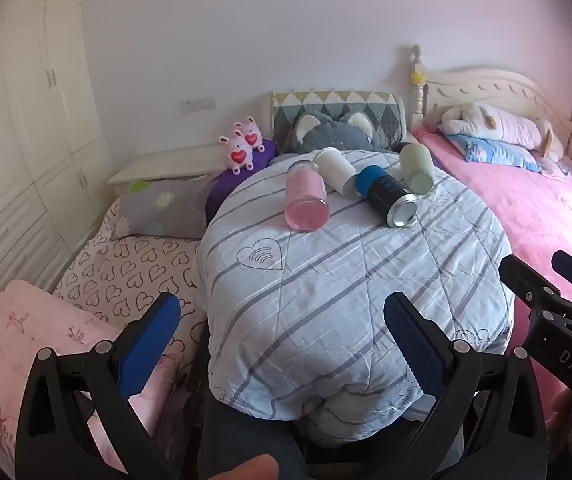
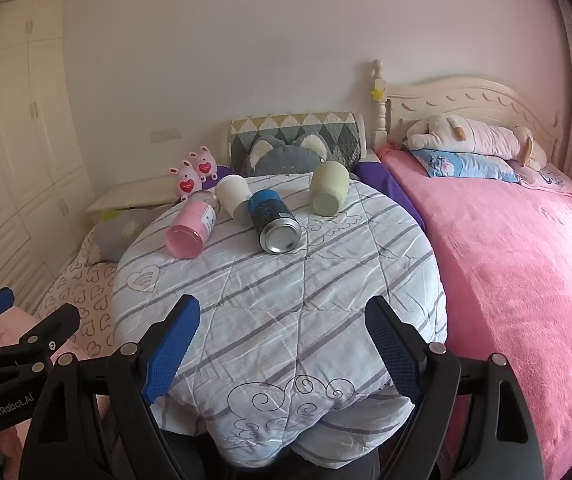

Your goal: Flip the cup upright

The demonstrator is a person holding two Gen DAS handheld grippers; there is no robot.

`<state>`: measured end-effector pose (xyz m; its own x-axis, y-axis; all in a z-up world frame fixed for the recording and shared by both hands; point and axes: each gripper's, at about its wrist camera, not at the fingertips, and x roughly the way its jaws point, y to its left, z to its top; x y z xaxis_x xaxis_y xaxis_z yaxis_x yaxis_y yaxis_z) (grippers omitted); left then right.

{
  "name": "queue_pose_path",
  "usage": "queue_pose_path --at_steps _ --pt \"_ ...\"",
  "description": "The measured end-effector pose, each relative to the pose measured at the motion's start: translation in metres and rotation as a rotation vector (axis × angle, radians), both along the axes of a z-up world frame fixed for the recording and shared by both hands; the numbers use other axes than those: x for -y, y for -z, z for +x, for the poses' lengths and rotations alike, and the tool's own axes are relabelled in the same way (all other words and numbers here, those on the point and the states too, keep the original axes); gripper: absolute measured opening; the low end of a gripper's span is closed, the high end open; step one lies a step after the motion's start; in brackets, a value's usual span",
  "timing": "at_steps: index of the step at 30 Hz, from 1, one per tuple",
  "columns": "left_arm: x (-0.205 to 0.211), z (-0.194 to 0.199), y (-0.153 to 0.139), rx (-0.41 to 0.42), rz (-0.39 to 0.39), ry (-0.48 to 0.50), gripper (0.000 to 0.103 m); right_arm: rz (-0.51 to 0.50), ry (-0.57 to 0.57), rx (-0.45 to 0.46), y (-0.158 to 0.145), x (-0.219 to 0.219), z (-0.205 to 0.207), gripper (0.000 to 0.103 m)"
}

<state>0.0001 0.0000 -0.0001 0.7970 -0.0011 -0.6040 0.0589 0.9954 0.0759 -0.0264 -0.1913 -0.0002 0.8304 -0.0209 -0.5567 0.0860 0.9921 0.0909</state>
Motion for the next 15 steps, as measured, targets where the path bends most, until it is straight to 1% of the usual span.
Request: queue_pose_path --at_steps 12,14,15 --pt "0.0014 0.0022 0.0004 0.001 0.006 -0.001 0.103 -0.007 -0.003 -0.005 -0.0003 -0.0004 0.0011 0.086" --pt "0.0022 0.0038 0.0011 -0.001 0.007 -0.001 0.103 -0.007 -0.003 -0.009 0.0025 -0.0025 0.0015 0.086" --pt "-0.0038 0.0071 0.0062 -0.002 0.009 -0.001 0.103 -0.007 -0.004 -0.012 0.0057 -0.0035 0.0036 0.086"
